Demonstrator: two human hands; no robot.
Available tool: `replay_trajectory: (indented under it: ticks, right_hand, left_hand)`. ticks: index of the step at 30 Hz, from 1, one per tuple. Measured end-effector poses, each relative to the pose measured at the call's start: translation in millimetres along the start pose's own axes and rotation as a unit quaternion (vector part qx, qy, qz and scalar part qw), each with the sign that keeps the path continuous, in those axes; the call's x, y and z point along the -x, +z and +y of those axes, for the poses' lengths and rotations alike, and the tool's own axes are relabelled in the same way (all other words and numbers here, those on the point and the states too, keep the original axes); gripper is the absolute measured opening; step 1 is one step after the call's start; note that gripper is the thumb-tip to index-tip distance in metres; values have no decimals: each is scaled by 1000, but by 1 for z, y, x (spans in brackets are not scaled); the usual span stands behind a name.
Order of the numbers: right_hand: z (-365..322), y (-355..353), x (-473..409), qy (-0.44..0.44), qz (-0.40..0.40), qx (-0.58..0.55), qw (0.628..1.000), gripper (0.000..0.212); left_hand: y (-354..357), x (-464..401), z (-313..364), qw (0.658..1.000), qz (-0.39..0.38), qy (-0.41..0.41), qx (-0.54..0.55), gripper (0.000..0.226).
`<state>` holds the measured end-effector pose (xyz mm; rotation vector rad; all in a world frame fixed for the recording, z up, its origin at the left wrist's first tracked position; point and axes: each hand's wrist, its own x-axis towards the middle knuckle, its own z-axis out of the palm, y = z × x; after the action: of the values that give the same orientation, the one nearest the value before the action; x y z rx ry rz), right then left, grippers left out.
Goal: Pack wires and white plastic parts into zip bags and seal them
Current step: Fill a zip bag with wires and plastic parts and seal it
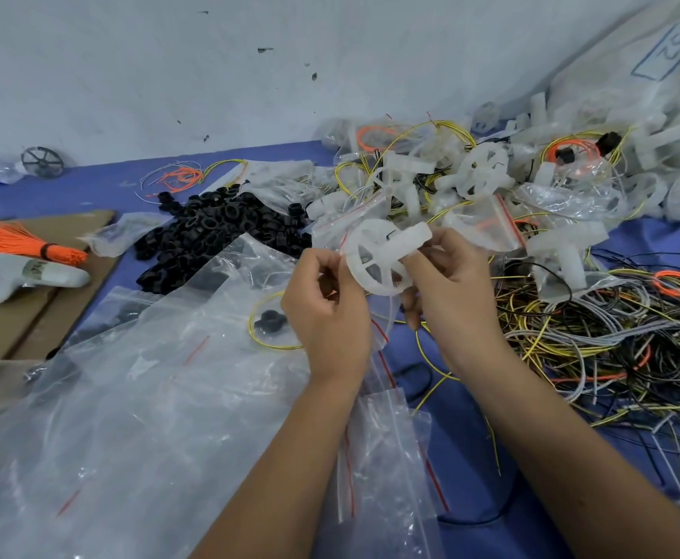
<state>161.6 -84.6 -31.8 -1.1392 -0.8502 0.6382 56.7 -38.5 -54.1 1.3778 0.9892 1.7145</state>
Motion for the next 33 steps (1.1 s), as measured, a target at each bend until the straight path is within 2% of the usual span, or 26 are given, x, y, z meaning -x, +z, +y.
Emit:
replay_trajectory:
  ticks: [3, 6, 9, 11, 15, 18, 20, 24, 29, 33]
  right_hand:
    - [6, -3, -1, 22, 8, 50, 998, 11]
    - [11, -9, -4, 9, 28, 147, 989, 14]
    - [14, -14, -6, -87, 55, 307, 946, 9]
    - [14, -12, -5, -144, 46, 365, 919, 6]
    - [16, -11, -4, -183, 5, 390, 902, 18]
    - [13, -10, -3, -199, -30, 396, 896, 13]
    - [11, -8, -1, -182, -46, 355, 916, 14]
    - [9, -1, 2, -72, -87, 155, 981, 10]
    - [11, 1, 2, -30, -107, 38, 993, 22]
    - [12, 1, 3, 40, -153, -103, 982, 26]
  left_hand:
    - [-2, -1, -1, 1000, 18, 26, 1, 23]
    - [-1, 0, 1, 998, 36, 49, -13, 20]
    - [-2, 2, 3, 994, 7, 102, -50, 20]
    - [-2, 4, 5, 984, -21, 151, -91, 20]
    - [-1, 8, 8, 960, -51, 222, -161, 20]
    - [-1, 10, 9, 951, -73, 250, -169, 19]
    - [0, 12, 12, 946, -86, 261, -172, 17]
    - [3, 13, 15, 941, -85, 282, -166, 17]
    - [3, 16, 16, 945, -100, 276, -141, 16]
    - [3, 17, 20, 944, -100, 285, -131, 15]
